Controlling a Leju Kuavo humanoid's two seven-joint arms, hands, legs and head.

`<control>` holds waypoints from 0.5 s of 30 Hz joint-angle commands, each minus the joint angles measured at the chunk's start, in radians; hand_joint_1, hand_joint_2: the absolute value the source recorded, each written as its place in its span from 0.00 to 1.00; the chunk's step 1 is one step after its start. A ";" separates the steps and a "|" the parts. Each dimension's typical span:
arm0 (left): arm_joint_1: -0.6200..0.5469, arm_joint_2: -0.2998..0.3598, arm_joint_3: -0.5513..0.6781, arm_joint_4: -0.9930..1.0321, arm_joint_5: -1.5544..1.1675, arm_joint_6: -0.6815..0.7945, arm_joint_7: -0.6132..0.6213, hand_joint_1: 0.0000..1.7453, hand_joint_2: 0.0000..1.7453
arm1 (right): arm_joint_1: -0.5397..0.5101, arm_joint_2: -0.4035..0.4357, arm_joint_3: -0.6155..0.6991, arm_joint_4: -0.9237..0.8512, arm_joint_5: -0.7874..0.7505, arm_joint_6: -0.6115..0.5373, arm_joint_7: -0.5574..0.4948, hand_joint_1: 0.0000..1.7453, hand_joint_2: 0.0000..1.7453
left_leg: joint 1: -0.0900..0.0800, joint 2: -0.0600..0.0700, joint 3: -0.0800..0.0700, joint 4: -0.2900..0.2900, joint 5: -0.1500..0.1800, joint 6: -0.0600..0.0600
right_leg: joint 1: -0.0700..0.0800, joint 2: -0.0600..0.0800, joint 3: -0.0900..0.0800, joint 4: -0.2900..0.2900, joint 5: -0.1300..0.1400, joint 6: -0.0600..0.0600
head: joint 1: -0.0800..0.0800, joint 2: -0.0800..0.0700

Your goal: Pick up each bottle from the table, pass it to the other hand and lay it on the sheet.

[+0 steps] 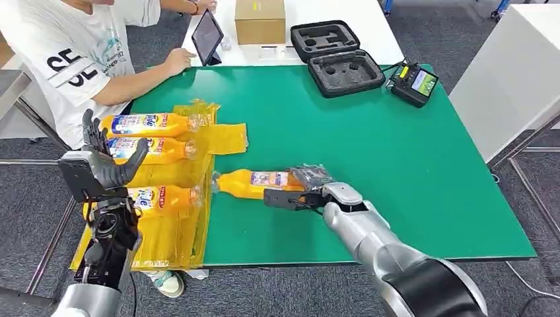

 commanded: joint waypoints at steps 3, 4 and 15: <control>0.076 -0.037 0.122 -0.002 0.090 -0.060 0.004 0.00 1.00 | 0.128 0.076 -0.189 -0.297 -0.409 -0.223 -0.369 1.00 1.00 | 0.000 0.001 0.003 -0.001 -0.001 0.000 | 0.000 0.002 0.002 -0.001 -0.001 0.000 | 0.000 0.000; 0.093 -0.036 0.130 -0.012 0.099 -0.070 0.004 0.00 1.00 | 0.149 0.077 -0.175 -0.335 -0.437 -0.229 -0.369 1.00 1.00 | 0.000 0.001 0.005 -0.001 -0.003 -0.001 | 0.000 0.002 0.004 -0.001 -0.002 -0.001 | 0.000 0.000; 0.164 -0.031 0.165 -0.025 0.287 -0.165 0.018 0.00 1.00 | 0.323 0.014 -0.022 -0.672 -0.829 -0.335 -0.369 1.00 1.00 | 0.000 -0.001 0.003 0.000 -0.003 -0.001 | 0.000 0.000 0.003 0.000 -0.003 -0.001 | 0.000 0.000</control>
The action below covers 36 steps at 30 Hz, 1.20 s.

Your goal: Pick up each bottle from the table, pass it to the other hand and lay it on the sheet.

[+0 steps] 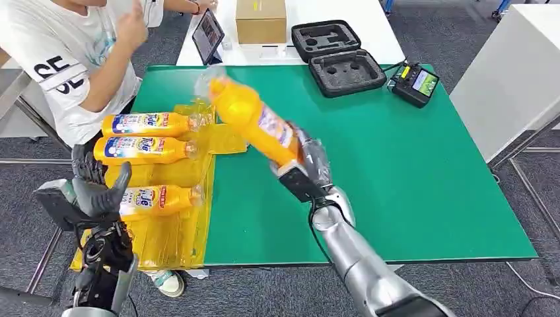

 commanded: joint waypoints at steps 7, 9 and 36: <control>0.041 -0.024 0.034 -0.008 0.101 -0.066 0.016 0.00 1.00 | 0.104 -0.041 0.059 -0.233 -0.153 -0.001 0.000 1.00 1.00 | 0.001 -0.003 0.005 0.000 -0.003 -0.001 | 0.000 -0.001 0.006 0.000 -0.003 0.000 | 0.000 0.000; 0.065 -0.019 -0.005 -0.034 0.151 -0.114 0.074 0.00 1.00 | 0.116 -0.038 0.057 -0.228 -0.195 0.027 0.000 1.00 1.00 | 0.000 -0.002 0.002 0.000 -0.001 0.000 | 0.000 0.000 0.002 0.000 -0.001 0.000 | 0.000 0.000; 0.028 0.014 -0.538 -0.111 0.164 -0.276 0.219 0.00 1.00 | 0.066 0.063 0.188 0.157 -0.179 0.212 0.000 1.00 1.00 | 0.000 -0.002 0.002 0.000 -0.001 -0.001 | 0.000 0.000 0.003 0.000 -0.001 0.000 | 0.000 0.000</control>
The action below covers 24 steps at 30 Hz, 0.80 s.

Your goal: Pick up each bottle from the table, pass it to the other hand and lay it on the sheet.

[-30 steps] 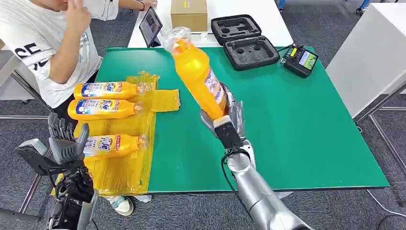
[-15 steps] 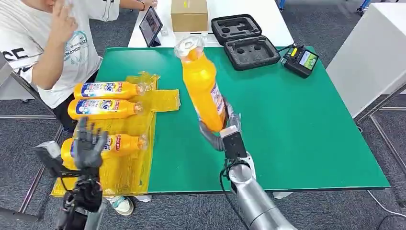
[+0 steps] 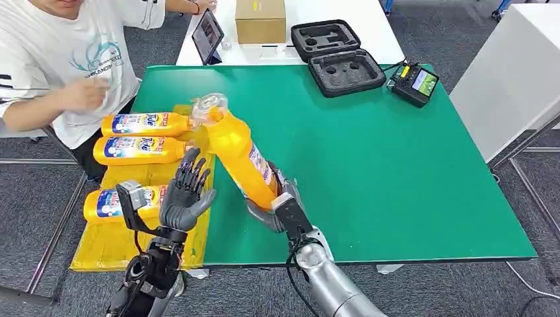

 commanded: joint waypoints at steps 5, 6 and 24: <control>-0.070 0.036 -0.084 0.074 -0.007 0.014 -0.010 0.00 1.00 | -0.090 0.029 0.055 0.173 0.051 0.029 0.004 1.00 1.00 | 0.000 0.000 0.006 0.000 -0.003 -0.001 | 0.000 0.001 0.006 0.000 -0.002 -0.001 | 0.000 0.000; -0.069 0.035 -0.087 0.074 -0.007 0.014 -0.010 0.00 1.00 | -0.094 0.032 0.063 0.184 0.065 0.028 0.011 1.00 1.00 | 0.000 0.000 0.005 -0.001 -0.002 -0.001 | 0.000 0.001 0.004 0.000 -0.002 -0.001 | 0.000 0.000; -0.070 0.045 -0.126 0.106 -0.002 -0.015 -0.005 0.00 1.00 | -0.112 0.091 0.313 0.334 0.339 0.046 0.178 1.00 1.00 | 0.001 -0.001 0.007 0.000 -0.004 -0.001 | 0.001 0.001 0.007 0.000 -0.004 -0.001 | 0.000 0.000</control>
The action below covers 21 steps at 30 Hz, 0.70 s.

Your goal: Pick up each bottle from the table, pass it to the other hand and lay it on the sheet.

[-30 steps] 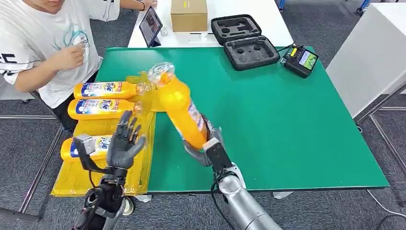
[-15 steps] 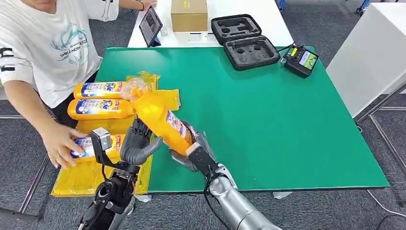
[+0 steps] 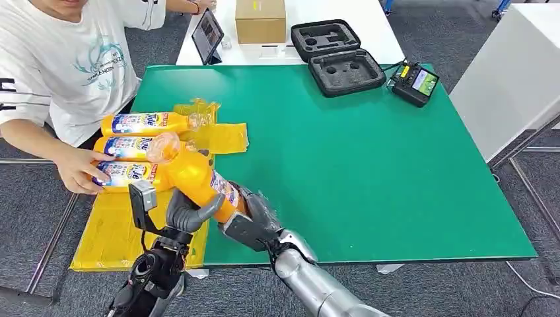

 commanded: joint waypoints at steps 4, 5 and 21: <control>-0.049 0.013 -0.049 0.073 0.007 -0.019 0.008 0.00 1.00 | -0.032 0.024 0.181 0.147 0.097 0.015 0.056 1.00 1.00 | 0.001 -0.002 0.004 0.000 -0.002 -0.001 | 0.001 -0.002 0.005 -0.001 -0.002 -0.001 | 0.000 0.000; -0.049 0.013 -0.049 0.073 0.007 -0.019 0.008 0.00 1.00 | -0.032 0.024 0.181 0.147 0.097 0.015 0.056 1.00 1.00 | 0.001 -0.003 0.007 0.000 -0.003 -0.001 | 0.001 -0.002 0.007 -0.001 -0.003 -0.001 | 0.000 0.000; -0.047 0.011 -0.007 0.046 -0.007 0.024 -0.032 1.00 1.00 | -0.045 0.018 0.149 0.154 0.088 0.006 0.039 1.00 1.00 | 0.001 -0.004 0.005 0.000 -0.002 -0.001 | 0.001 -0.002 0.006 0.000 -0.003 -0.001 | 0.000 0.000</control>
